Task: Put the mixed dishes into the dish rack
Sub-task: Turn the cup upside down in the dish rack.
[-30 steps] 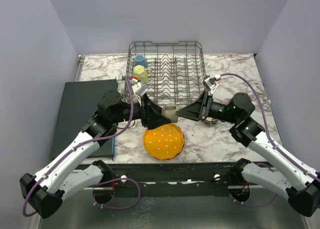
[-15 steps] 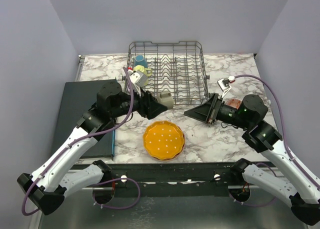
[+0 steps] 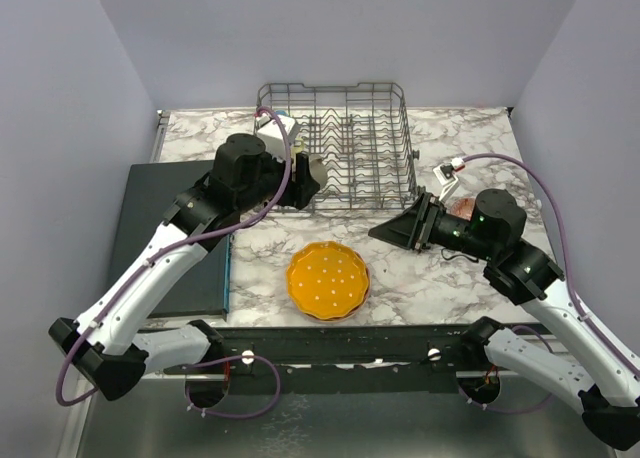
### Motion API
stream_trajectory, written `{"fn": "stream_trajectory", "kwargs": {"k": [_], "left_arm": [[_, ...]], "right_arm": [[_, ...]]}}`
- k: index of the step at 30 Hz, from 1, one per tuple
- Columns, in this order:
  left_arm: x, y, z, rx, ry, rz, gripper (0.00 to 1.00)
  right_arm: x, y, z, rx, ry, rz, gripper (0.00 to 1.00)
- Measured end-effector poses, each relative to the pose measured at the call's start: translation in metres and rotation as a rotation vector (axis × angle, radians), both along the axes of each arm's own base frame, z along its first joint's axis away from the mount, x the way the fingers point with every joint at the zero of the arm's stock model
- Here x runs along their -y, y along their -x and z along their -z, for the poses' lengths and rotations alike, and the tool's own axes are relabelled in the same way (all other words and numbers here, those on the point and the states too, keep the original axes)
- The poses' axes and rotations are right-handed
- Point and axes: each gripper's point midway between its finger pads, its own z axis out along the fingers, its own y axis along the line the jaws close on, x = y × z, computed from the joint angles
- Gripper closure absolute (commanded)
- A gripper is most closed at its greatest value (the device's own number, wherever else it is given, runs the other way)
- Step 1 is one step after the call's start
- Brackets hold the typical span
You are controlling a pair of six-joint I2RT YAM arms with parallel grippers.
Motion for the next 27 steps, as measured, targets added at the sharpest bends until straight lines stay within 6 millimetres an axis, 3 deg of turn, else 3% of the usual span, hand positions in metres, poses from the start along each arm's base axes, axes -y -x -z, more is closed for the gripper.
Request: {"fn": "stream_trajectory", "kwargs": {"k": [11,20,27], "left_arm": [[-0.021,-0.042,0.047,-0.082,-0.245,-0.156,1.00],[-0.036,-0.079,0.077,-0.197,-0.354,-0.221,1.00],[-0.059,-0.103,0.103,-0.299,-0.417,-0.286,1.00]], "right_arm": [[0.008,0.002,0.007,0.007,0.039,0.024,0.53],[0.013,0.006,0.012,0.011,0.055,0.030,0.53],[0.014,0.007,0.019,0.002,0.070,0.029,0.53]]}}
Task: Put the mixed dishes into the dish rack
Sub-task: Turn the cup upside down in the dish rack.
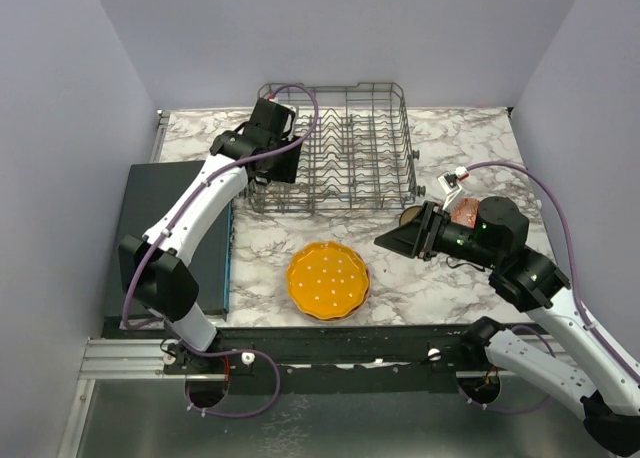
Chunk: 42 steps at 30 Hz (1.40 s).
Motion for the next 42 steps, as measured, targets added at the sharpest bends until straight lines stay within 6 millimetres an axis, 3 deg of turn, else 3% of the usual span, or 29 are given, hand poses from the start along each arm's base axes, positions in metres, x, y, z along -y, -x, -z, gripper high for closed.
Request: {"fn": "stream_trajectory", "kwargs": {"k": [15,27,42], "left_arm": [[-0.012,-0.026,0.067,-0.184,-0.122,-0.038,1.00],[-0.017,-0.052,0.076,-0.192,-0.143,-0.071,1.00],[-0.031,-0.058,0.107,-0.264,-0.208,-0.097,0.92]], "right_arm": [[0.001,0.000,0.007,0.003,0.019,-0.004,0.53],[0.001,0.000,0.011,0.004,0.030,-0.007,0.53],[-0.002,-0.004,0.018,-0.017,0.046,-0.008,0.53]]}}
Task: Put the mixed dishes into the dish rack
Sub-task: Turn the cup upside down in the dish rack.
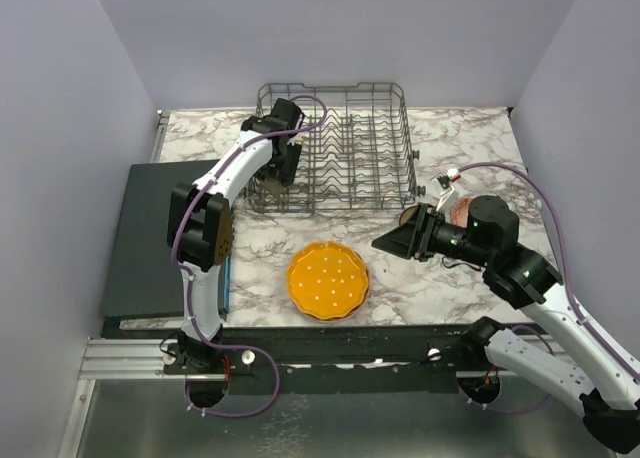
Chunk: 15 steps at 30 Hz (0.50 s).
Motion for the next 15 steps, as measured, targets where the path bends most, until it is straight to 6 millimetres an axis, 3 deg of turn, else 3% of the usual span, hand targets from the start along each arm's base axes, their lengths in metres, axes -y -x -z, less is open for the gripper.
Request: {"fn": "stream_trajectory", "kwargs": {"k": [15], "left_arm": [[-0.004,-0.014,0.026,-0.039,-0.024,-0.017,0.87]], "right_arm": [[0.000,-0.001,0.006,0.002,0.016,-0.004,0.53]]}}
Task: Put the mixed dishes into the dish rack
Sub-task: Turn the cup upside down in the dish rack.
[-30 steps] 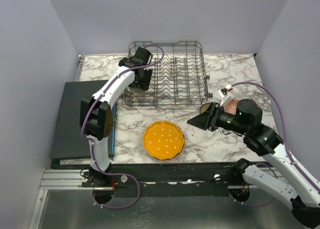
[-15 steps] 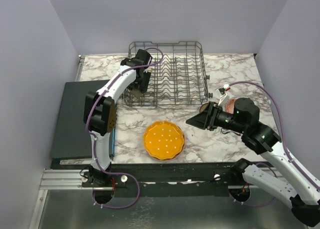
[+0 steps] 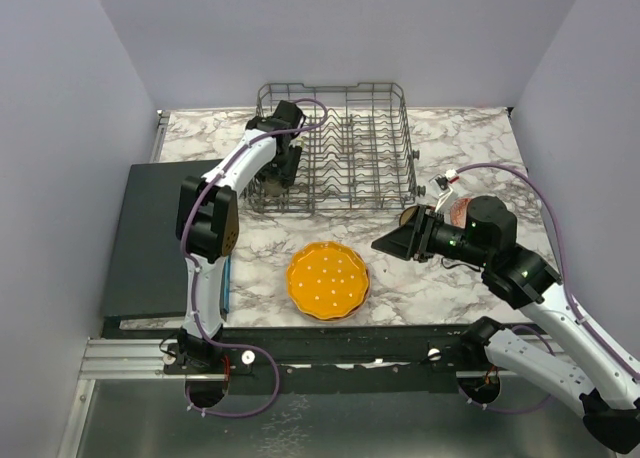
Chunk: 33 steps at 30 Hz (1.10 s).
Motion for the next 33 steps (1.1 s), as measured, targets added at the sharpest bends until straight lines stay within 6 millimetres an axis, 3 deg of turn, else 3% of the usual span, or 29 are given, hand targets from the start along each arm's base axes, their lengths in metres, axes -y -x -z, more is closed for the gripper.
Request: {"fn": "stream_trajectory", "kwargs": {"k": [15,24,33], "left_arm": [[0.000,-0.007,0.010,-0.014,-0.014,0.000,0.80],[-0.002,-0.008,0.017,-0.030,-0.023,-0.004,0.58],[-0.002,-0.010,0.018,-0.028,-0.023,-0.006,0.42]], "right_arm": [[-0.002,-0.003,0.007,-0.005,0.023,-0.005,0.53],[-0.003,-0.005,0.013,-0.010,0.038,-0.008,0.52],[-0.003,-0.006,0.018,-0.019,0.048,-0.009,0.49]]}}
